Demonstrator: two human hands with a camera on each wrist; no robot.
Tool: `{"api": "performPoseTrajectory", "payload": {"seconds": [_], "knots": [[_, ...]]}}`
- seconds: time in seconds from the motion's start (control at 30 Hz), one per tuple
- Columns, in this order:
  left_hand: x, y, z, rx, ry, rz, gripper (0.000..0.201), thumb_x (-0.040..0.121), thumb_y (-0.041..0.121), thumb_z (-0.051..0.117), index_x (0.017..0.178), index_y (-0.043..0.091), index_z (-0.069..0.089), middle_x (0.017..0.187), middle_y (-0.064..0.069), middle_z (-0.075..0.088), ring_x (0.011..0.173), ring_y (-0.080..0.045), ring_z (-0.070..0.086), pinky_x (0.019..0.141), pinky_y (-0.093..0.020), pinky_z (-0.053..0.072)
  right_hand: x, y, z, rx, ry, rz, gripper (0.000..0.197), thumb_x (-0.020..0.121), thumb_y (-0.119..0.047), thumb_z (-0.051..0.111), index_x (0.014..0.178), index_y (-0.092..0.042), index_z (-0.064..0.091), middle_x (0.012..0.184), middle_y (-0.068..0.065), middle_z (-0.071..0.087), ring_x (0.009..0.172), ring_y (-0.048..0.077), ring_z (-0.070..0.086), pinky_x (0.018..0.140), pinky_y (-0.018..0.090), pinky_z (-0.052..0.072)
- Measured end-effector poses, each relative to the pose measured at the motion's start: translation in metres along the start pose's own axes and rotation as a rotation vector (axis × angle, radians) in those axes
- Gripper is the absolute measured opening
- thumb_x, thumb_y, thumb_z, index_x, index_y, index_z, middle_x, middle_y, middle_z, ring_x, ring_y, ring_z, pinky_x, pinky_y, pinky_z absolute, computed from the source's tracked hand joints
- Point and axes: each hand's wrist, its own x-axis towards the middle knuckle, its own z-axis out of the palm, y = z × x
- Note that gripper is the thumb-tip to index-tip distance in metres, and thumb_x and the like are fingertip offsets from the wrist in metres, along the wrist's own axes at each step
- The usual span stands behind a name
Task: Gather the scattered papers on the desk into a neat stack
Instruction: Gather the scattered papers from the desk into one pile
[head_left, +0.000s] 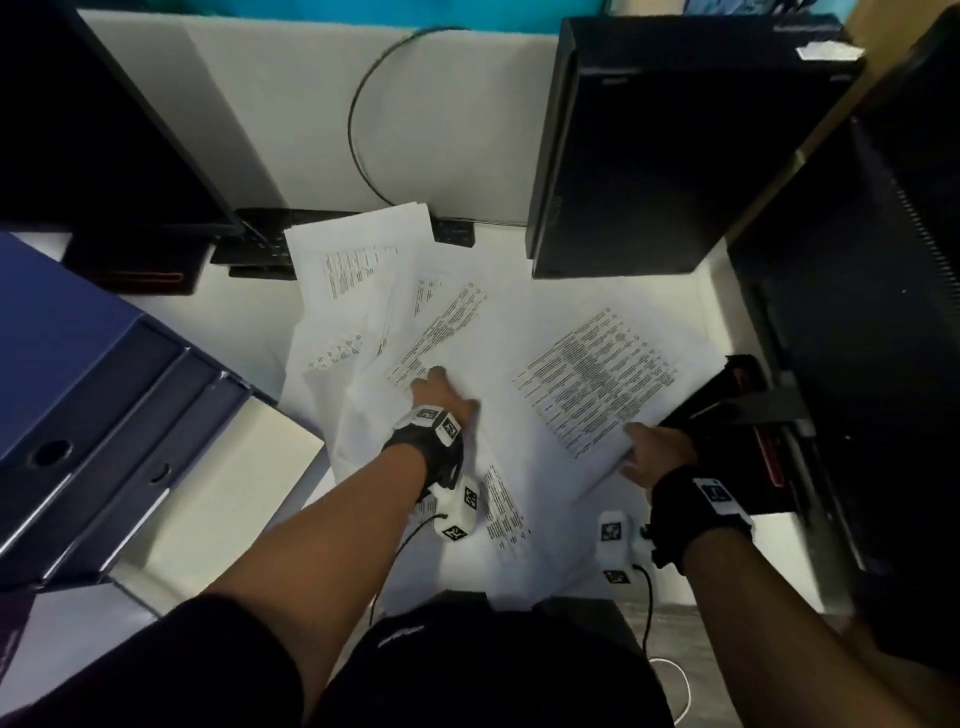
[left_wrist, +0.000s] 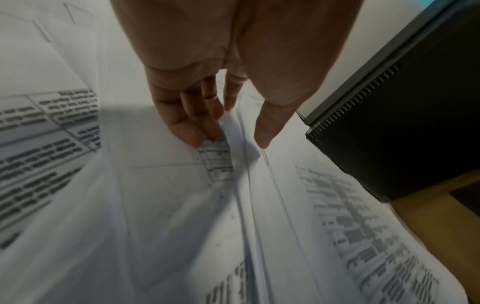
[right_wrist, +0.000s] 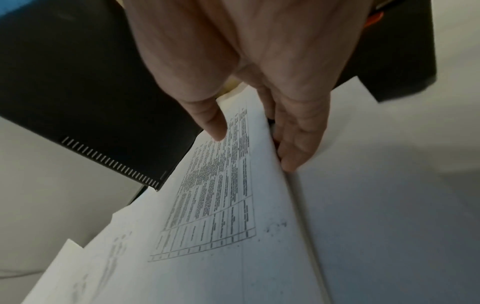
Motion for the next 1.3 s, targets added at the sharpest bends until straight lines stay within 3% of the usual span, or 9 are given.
{"api": "performPoseTrajectory", "payload": {"seconds": [0.17, 0.37, 0.5, 0.63, 0.73, 0.83, 0.93, 1.1, 1.3], "knots": [[0.000, -0.007, 0.012, 0.096, -0.027, 0.038, 0.076, 0.076, 0.017, 0.078, 0.136, 0.012, 0.031, 0.140, -0.017, 0.033, 0.118, -0.041, 0.055, 0.097, -0.042, 0.048, 0.008, 0.000, 0.015, 0.210, -0.056, 0.098, 0.024, 0.085, -0.030, 0.072, 0.103, -0.019, 0.060, 0.077, 0.009, 0.054, 0.062, 0.024, 0.049, 0.054, 0.031, 0.044], [-0.001, -0.005, 0.008, 0.089, -0.029, 0.034, 0.079, 0.076, 0.022, 0.079, 0.136, 0.008, 0.030, 0.140, -0.016, 0.034, 0.123, -0.040, 0.050, 0.099, -0.043, 0.045, 0.013, -0.011, 0.019, 0.179, -0.043, -0.081, 0.039, 0.086, -0.012, 0.064, 0.123, -0.020, 0.057, 0.118, 0.013, 0.062, 0.103, 0.038, 0.061, 0.089, 0.057, 0.053], [0.003, -0.015, -0.011, 0.051, 0.086, 0.032, 0.060, 0.084, 0.032, 0.066, 0.134, 0.007, 0.045, 0.135, -0.016, 0.044, 0.118, -0.038, 0.054, 0.095, -0.039, 0.045, 0.017, -0.006, 0.007, 0.066, -0.023, -0.216, 0.055, 0.082, -0.008, 0.054, 0.135, -0.020, 0.045, 0.124, 0.009, 0.056, 0.113, 0.038, 0.057, 0.097, 0.059, 0.048], [0.009, -0.025, -0.037, -0.091, 0.115, 0.235, 0.040, 0.082, 0.037, 0.058, 0.115, 0.016, 0.069, 0.121, -0.014, 0.065, 0.108, -0.034, 0.063, 0.097, -0.039, 0.050, 0.010, -0.002, -0.006, 0.016, -0.163, -0.331, 0.044, 0.075, -0.015, 0.054, 0.108, -0.044, 0.057, 0.119, 0.004, 0.064, 0.108, 0.033, 0.063, 0.090, 0.060, 0.052], [-0.003, -0.011, -0.051, -0.235, -0.059, 0.314, 0.039, 0.090, 0.040, 0.058, 0.123, 0.020, 0.063, 0.119, 0.000, 0.064, 0.111, -0.020, 0.060, 0.100, -0.032, 0.044, -0.016, -0.012, -0.009, 0.006, -0.303, -0.428, 0.050, 0.086, 0.005, 0.051, 0.105, -0.039, 0.065, 0.112, -0.006, 0.072, 0.111, 0.024, 0.064, 0.096, 0.049, 0.051], [-0.017, -0.002, -0.057, -0.267, -0.221, 0.425, 0.030, 0.093, 0.043, 0.058, 0.119, 0.028, 0.061, 0.102, 0.010, 0.066, 0.091, -0.012, 0.060, 0.081, -0.029, 0.046, -0.031, -0.017, -0.006, -0.012, -0.394, -0.472, 0.052, 0.091, 0.012, 0.047, 0.105, -0.033, 0.066, 0.103, -0.016, 0.074, 0.108, 0.019, 0.064, 0.099, 0.047, 0.048], [-0.028, 0.000, -0.055, -0.454, -0.194, 0.452, 0.016, 0.090, 0.019, 0.068, 0.106, 0.017, 0.070, 0.092, 0.002, 0.072, 0.073, -0.007, 0.064, 0.066, -0.026, 0.046, -0.038, -0.025, -0.003, -0.004, -0.410, -0.500, 0.052, 0.091, 0.010, 0.050, 0.102, -0.037, 0.069, 0.103, -0.016, 0.075, 0.108, 0.019, 0.066, 0.097, 0.046, 0.050], [-0.043, -0.001, -0.056, -0.742, -0.081, 0.376, 0.029, 0.072, 0.013, 0.083, 0.100, 0.016, 0.075, 0.103, -0.004, 0.076, 0.098, -0.018, 0.072, 0.090, -0.036, 0.055, -0.044, -0.034, 0.005, 0.034, -0.343, -0.587, 0.031, 0.088, -0.002, 0.063, 0.103, -0.028, 0.068, 0.108, -0.004, 0.074, 0.105, 0.018, 0.068, 0.098, 0.047, 0.051], [-0.055, -0.006, -0.072, -0.771, -0.179, 0.416, 0.063, 0.052, 0.047, 0.091, 0.107, 0.022, 0.073, 0.111, -0.003, 0.074, 0.107, -0.020, 0.069, 0.098, -0.042, 0.050, -0.053, -0.052, 0.006, 0.086, -0.265, -0.705, 0.029, 0.087, 0.000, 0.067, 0.094, -0.029, 0.067, 0.090, -0.023, 0.074, 0.089, -0.002, 0.069, 0.084, 0.030, 0.051]]}}
